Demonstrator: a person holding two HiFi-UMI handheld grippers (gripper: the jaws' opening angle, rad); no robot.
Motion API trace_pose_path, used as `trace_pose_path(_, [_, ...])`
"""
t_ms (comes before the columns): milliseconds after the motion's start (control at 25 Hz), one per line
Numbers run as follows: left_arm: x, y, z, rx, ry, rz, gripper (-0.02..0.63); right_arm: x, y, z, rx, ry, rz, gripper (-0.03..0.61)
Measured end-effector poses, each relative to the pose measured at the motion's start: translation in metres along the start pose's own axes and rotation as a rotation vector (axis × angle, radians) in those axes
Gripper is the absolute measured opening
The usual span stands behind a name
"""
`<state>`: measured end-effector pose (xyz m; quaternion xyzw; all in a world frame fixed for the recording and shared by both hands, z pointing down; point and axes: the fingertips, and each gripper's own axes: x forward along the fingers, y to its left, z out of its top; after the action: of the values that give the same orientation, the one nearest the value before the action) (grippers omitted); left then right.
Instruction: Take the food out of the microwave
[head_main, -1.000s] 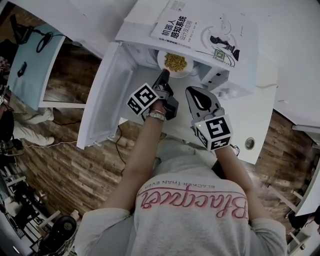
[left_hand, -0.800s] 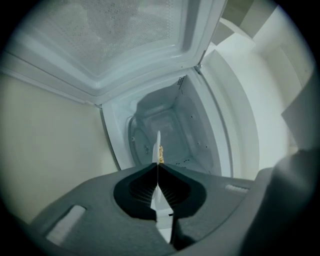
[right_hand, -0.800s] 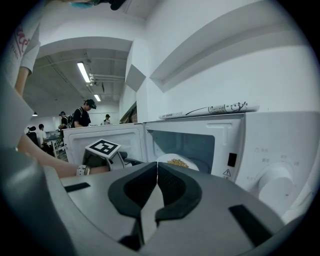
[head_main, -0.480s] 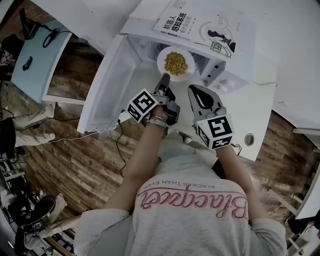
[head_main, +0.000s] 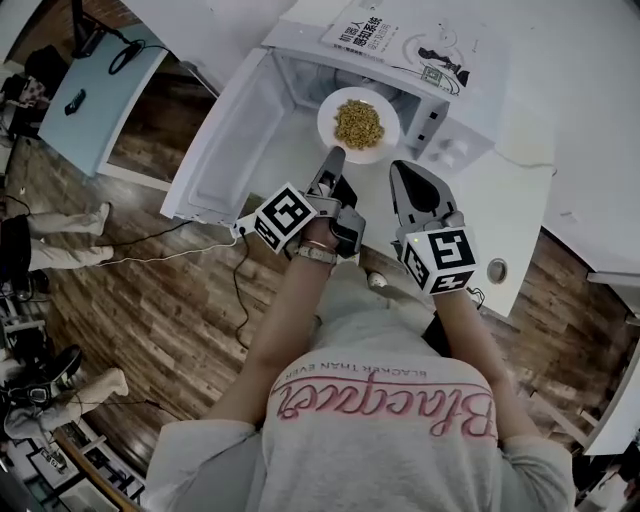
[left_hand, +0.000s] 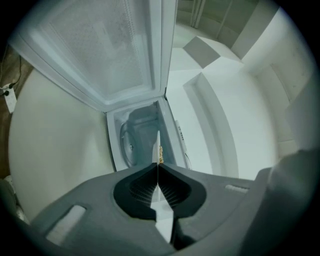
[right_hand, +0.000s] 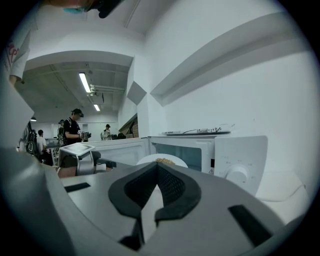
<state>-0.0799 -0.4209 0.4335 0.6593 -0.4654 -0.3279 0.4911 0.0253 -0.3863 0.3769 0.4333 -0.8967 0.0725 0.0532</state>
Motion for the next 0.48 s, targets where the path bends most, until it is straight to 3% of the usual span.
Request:
trace_pose_path(240, [-0.037, -0.020, -0.014, -0.045, -0.063, -0.021, 0.011, -0.033, 0.005, -0.003, -0.022, -0.003, -0.011, 0.009])
trace_pose_path(480, [-0.063, -0.031, -0.023, -0.030, -0.093, -0.037, 0.011, -0.048, 0.014, -0.006, -0.037, -0.006, -0.010, 0.009])
